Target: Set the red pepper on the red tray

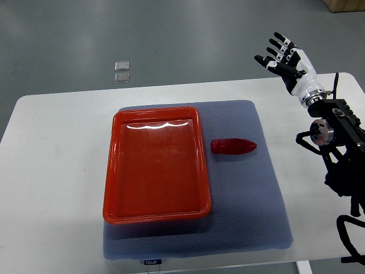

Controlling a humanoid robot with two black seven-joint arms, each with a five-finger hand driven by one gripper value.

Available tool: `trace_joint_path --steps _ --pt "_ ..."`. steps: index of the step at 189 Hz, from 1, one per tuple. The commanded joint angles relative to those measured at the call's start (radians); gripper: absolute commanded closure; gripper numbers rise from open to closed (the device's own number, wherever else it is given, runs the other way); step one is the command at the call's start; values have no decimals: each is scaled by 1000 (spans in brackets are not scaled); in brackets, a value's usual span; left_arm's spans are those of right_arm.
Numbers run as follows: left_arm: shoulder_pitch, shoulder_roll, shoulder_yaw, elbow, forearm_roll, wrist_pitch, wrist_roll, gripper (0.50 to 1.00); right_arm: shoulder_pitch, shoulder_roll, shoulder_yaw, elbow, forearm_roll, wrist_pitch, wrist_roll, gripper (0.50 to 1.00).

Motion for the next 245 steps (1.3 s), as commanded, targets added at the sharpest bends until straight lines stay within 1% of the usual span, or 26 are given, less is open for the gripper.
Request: trace_joint_path --steps 1,8,25,27,52,66,81,92,105,127,150,173,193,231,245 --pt "0 0 0 0 0 -1 0 500 8 -16 -3 1 -3 41 0 583" --pt "0 0 0 0 0 1 0 500 14 -23 -4 1 -6 60 -2 583" --pt "0 0 0 0 0 -1 0 500 36 -71 -39 6 -18 139 -2 583" --pt "0 0 0 0 0 -1 0 500 36 -71 -39 6 -18 139 -2 583" --pt "0 0 1 0 0 1 0 500 89 -192 -191 23 -37 260 0 583" --pt "0 0 1 0 0 -1 0 500 125 -246 -262 40 -57 311 1 583" --pt "0 0 0 0 0 1 0 500 175 -298 -334 76 -121 368 3 583" --pt "0 0 0 0 0 -1 0 500 200 -316 -374 103 -189 389 5 583" --pt "0 0 0 0 0 -1 0 500 225 -341 -432 165 -300 414 23 583" --pt "0 0 0 0 0 -1 0 500 238 -362 -541 270 -509 417 32 583" --pt "0 0 1 0 0 -1 0 500 238 -355 -627 322 -670 417 32 585" --pt "0 0 0 0 0 -1 0 500 234 -338 -699 325 -811 402 28 585" --pt "0 0 0 0 0 -1 -1 500 225 -324 -742 316 -919 366 23 585" --pt "0 0 0 0 0 1 -1 500 185 -306 -754 305 -989 356 18 587" --pt "0 0 0 0 0 1 0 500 163 -306 -753 297 -1015 339 17 587"
